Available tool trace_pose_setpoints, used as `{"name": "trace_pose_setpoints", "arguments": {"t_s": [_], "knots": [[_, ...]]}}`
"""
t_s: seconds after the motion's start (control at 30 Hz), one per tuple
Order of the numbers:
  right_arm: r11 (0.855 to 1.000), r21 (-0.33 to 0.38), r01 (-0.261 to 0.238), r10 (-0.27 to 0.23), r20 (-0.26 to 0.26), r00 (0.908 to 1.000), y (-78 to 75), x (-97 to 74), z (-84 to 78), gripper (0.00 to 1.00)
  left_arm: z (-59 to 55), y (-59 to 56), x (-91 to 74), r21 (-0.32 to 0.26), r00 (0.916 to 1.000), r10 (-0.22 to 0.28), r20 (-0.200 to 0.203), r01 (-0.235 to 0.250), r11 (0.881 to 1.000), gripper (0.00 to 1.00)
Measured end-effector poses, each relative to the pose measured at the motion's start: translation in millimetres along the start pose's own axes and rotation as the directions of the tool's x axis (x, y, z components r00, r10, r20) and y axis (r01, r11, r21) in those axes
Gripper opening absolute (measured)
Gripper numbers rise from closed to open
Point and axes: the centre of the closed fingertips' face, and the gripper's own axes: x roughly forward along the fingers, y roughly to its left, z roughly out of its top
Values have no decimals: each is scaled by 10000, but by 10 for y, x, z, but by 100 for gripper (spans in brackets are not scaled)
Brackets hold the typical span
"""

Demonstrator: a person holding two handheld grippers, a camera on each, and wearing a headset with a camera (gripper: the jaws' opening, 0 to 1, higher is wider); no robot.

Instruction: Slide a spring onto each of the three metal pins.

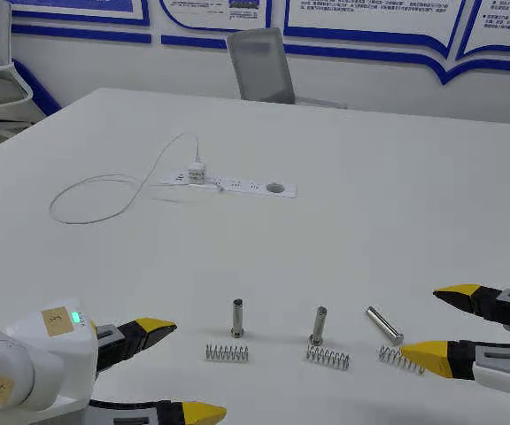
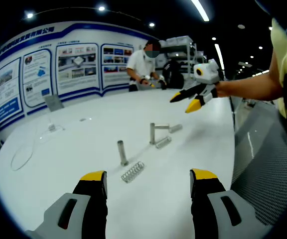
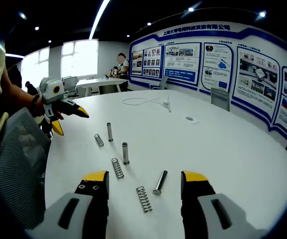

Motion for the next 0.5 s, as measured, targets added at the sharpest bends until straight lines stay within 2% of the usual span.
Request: {"name": "trace_pose_setpoints", "arguments": {"t_s": [0.5], "knots": [[9999, 149, 26, -18, -538, 9985, -141, 265, -12, 53, 11, 8, -11, -18, 10000, 74, 13, -74, 10000, 69]]}}
